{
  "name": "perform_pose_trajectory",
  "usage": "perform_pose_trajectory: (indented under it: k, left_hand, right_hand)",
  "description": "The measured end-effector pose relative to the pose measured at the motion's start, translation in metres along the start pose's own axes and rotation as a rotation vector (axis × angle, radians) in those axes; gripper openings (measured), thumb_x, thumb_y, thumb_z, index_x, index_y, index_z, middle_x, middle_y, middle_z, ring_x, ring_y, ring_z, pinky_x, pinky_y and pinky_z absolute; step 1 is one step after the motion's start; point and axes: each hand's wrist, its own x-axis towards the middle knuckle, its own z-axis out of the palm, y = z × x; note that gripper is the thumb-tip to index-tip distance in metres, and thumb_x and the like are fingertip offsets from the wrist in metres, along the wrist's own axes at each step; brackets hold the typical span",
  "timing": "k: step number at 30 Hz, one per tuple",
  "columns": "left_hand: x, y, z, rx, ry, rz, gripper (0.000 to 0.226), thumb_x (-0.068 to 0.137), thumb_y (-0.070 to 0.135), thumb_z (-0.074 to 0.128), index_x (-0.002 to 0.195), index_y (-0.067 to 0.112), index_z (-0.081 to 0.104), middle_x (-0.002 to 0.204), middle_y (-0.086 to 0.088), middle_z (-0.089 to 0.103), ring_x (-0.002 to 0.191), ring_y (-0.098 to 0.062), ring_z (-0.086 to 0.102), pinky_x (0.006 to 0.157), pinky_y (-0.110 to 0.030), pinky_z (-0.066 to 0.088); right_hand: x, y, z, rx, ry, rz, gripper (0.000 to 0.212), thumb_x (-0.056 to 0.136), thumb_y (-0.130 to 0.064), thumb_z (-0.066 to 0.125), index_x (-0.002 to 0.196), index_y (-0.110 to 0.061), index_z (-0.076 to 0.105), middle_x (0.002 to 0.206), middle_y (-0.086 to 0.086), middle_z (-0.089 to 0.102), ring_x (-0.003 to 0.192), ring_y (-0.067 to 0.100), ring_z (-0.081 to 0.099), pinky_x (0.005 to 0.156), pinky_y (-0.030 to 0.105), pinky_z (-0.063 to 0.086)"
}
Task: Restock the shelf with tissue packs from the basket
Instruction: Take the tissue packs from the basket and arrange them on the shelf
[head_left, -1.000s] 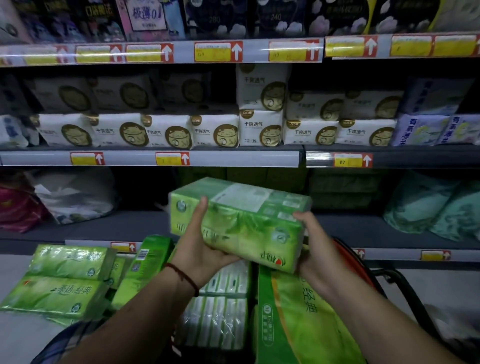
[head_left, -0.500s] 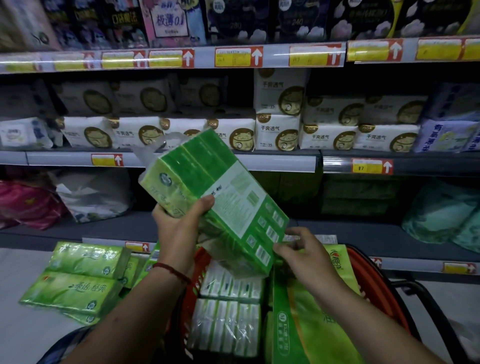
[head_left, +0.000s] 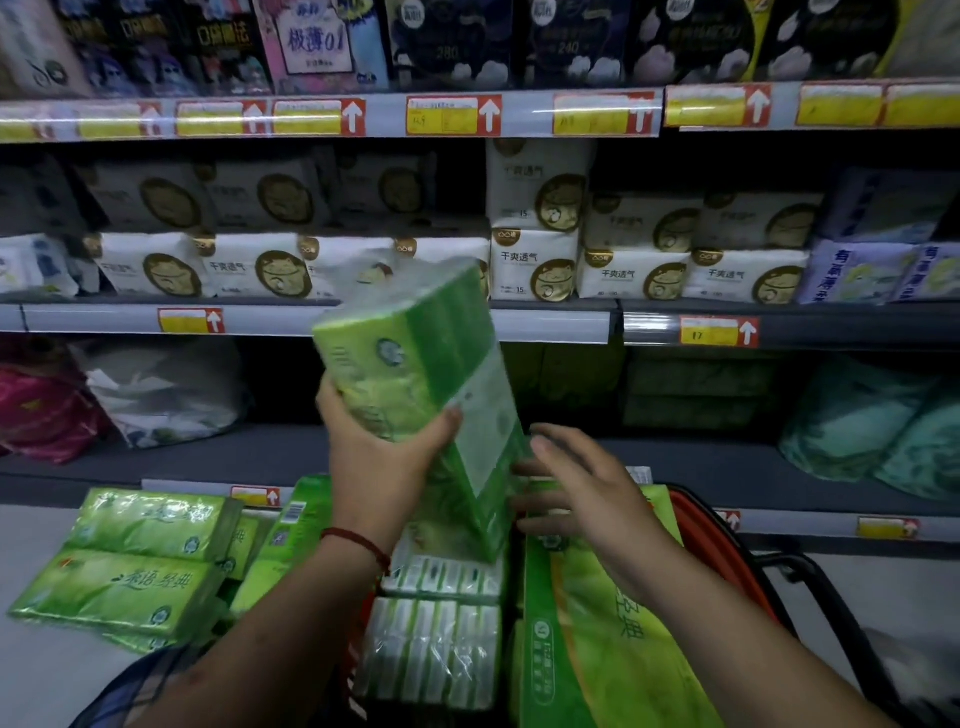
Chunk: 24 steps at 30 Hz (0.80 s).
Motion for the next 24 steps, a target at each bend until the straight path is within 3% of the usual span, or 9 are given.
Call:
perform_pose_trajectory:
  k: [3,5,7,10,14,18,20,22,24]
  left_hand:
    - [-0.013,-0.010,0.014,0.194,-0.190,0.116,0.117,0.053,0.035,0.101,0.148,0.025,0.033,0.131,0.011,0.062,0.117,0.001,0.063,0.098,-0.024,0.053]
    - [-0.019,-0.017,0.023,0.321,-0.280,0.161,0.113,0.050,0.049,0.096,0.144,0.031,0.035,0.129,0.013,0.060,0.118,-0.001,0.062,0.099,-0.031,0.055]
    - [-0.022,-0.022,0.028,0.401,-0.325,0.207,0.108,0.053,0.050,0.094,0.143,0.032,0.037,0.132,0.010,0.057,0.122,-0.008,0.058,0.100,-0.040,0.054]
    - [-0.019,-0.024,0.032,0.441,-0.344,0.261,0.110,0.057,0.046,0.094,0.149,0.029,0.036,0.135,0.008,0.053,0.126,-0.012,0.054,0.103,-0.042,0.051]
    - [-0.019,-0.022,0.035,0.504,-0.405,0.319,0.116,0.056,0.048,0.093,0.153,0.032,0.032,0.134,0.007,0.051,0.124,-0.015,0.053,0.101,-0.045,0.051]
    - [-0.023,-0.018,0.043,0.657,-0.525,0.421,0.126,0.060,0.064,0.086,0.162,0.038,0.016,0.141,0.007,0.049,0.124,-0.019,0.051,0.102,-0.046,0.049]
    - [-0.019,-0.018,0.043,0.706,-0.704,0.458,0.121,0.069,0.069,0.081,0.162,0.045,0.007,0.154,0.014,0.041,0.134,-0.013,0.046,0.109,-0.045,0.045]
    - [-0.011,-0.018,0.038,0.531,-0.889,0.289,0.100,0.082,0.061,0.076,0.160,0.053,0.014,0.157,0.022,0.040,0.141,-0.003,0.043,0.116,-0.042,0.042]
    - [-0.002,-0.019,0.030,0.350,-0.833,0.052,0.083,0.085,0.058,0.071,0.156,0.053,0.028,0.153,0.021,0.048,0.141,0.000,0.046,0.118,-0.041,0.043]
  right_hand:
    - [0.005,0.000,0.000,0.106,-0.026,0.095,0.030,0.098,-0.054,0.056,0.124,-0.040,0.062,0.108,0.013,0.075,0.083,0.036,0.075,0.084,0.055,0.061]
    - [0.005,0.003,-0.003,0.134,-0.024,0.158,0.039,0.096,-0.060,0.054,0.127,-0.038,0.059,0.111,0.017,0.072,0.082,0.036,0.075,0.079,0.053,0.062]
    - [0.004,0.003,-0.009,0.153,-0.021,0.186,0.042,0.098,-0.057,0.054,0.129,-0.029,0.061,0.116,0.018,0.072,0.082,0.036,0.075,0.078,0.053,0.062]
    - [0.003,-0.006,-0.018,0.240,-0.024,0.170,0.041,0.099,-0.052,0.056,0.132,-0.026,0.059,0.124,0.019,0.069,0.089,0.040,0.075,0.083,0.058,0.061]
    - [0.003,-0.031,-0.039,0.450,0.009,0.210,0.056,0.092,-0.066,0.055,0.136,-0.030,0.050,0.125,0.023,0.063,0.099,0.054,0.070,0.082,0.062,0.059]
    - [0.001,-0.043,-0.059,0.354,0.012,0.276,0.060,0.089,-0.067,0.060,0.134,-0.027,0.058,0.130,0.019,0.063,0.104,0.049,0.070,0.082,0.066,0.058]
    - [0.002,-0.039,-0.063,0.276,0.031,0.306,0.059,0.088,-0.067,0.063,0.133,-0.030,0.062,0.128,0.016,0.067,0.108,0.044,0.069,0.082,0.069,0.056]
    - [0.003,-0.034,-0.066,0.250,0.108,0.342,0.055,0.087,-0.063,0.067,0.128,-0.026,0.066,0.123,0.016,0.069,0.108,0.044,0.068,0.082,0.071,0.055]
    - [0.004,-0.031,-0.068,0.307,0.170,0.360,0.047,0.091,-0.055,0.069,0.123,-0.022,0.063,0.120,0.018,0.065,0.108,0.048,0.066,0.083,0.070,0.056]
